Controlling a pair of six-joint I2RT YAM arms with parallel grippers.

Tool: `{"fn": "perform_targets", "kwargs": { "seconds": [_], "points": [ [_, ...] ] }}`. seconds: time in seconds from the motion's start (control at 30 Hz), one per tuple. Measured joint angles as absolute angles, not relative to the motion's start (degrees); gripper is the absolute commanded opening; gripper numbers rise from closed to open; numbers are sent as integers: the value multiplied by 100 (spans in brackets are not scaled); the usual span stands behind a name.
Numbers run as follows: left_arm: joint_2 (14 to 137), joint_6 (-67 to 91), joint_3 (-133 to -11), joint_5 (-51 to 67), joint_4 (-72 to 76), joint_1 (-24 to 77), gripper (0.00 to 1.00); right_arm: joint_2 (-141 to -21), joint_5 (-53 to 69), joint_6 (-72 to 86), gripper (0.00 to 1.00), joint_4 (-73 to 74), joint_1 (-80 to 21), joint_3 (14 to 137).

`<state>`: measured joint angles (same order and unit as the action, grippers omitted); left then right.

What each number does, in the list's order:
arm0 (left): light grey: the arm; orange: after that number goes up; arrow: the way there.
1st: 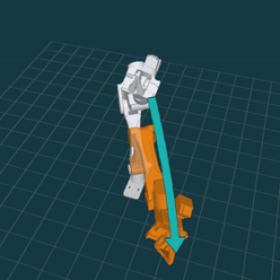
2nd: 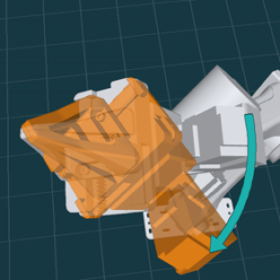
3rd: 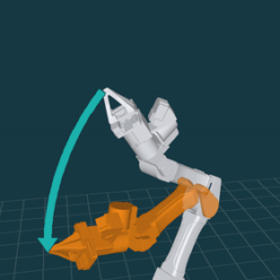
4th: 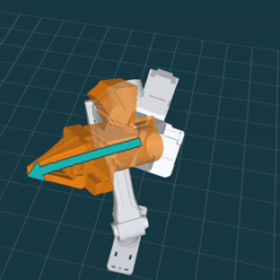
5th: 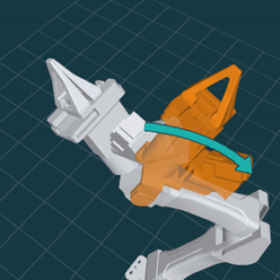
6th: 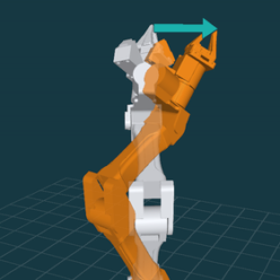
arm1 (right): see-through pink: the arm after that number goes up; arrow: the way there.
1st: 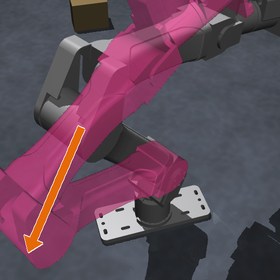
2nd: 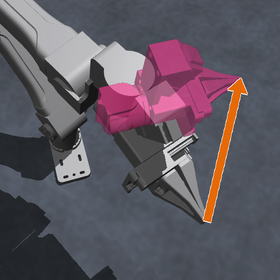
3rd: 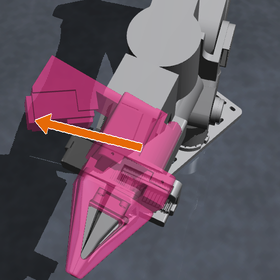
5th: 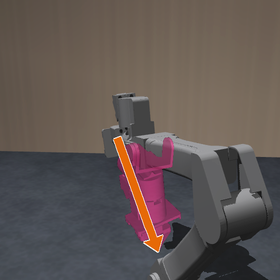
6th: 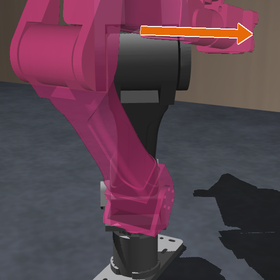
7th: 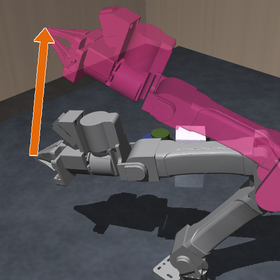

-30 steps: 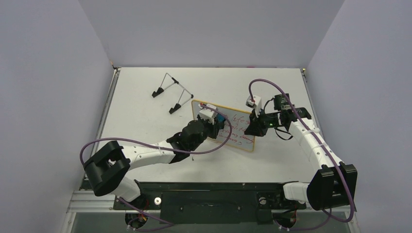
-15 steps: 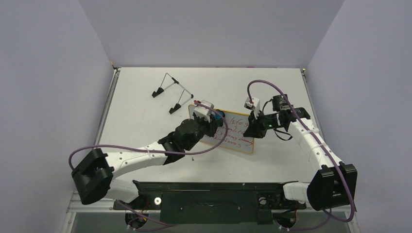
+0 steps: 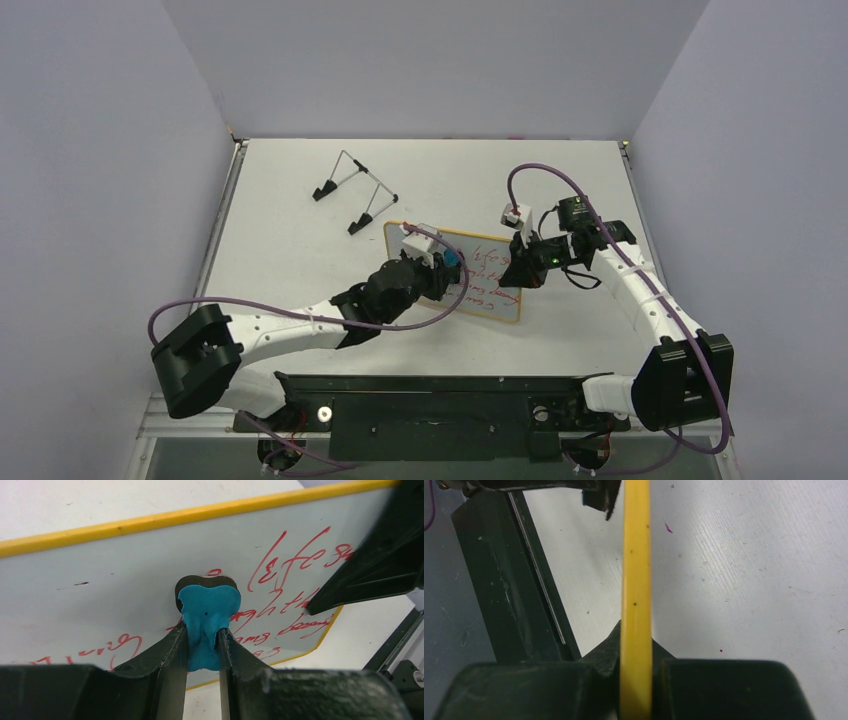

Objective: Erase the whiteboard
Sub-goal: Erase the center of the board with the whiteboard.

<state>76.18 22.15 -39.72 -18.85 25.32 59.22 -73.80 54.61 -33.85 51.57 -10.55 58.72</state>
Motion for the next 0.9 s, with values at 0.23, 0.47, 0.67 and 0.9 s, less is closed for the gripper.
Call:
{"fn": "perform_targets", "kwargs": {
  "seconds": [0.23,0.47,0.67,0.9],
  "points": [
    [8215,2191,-4510,-2110,2359,5975,0,-7382,5450,-3310,0,5109,-980,5872],
    [8217,2051,-4890,-2523,2244,6040,0,-7382,5446,-3295,0,5094,-980,5872],
    [8230,2196,-4875,-2552,2270,6047,0,-7382,5446,-3286,0,5096,-980,5872],
    [8224,2488,-4451,-2582,2147,6224,0,-7382,5450,-3304,0,5103,-987,5872]
  ]
}}
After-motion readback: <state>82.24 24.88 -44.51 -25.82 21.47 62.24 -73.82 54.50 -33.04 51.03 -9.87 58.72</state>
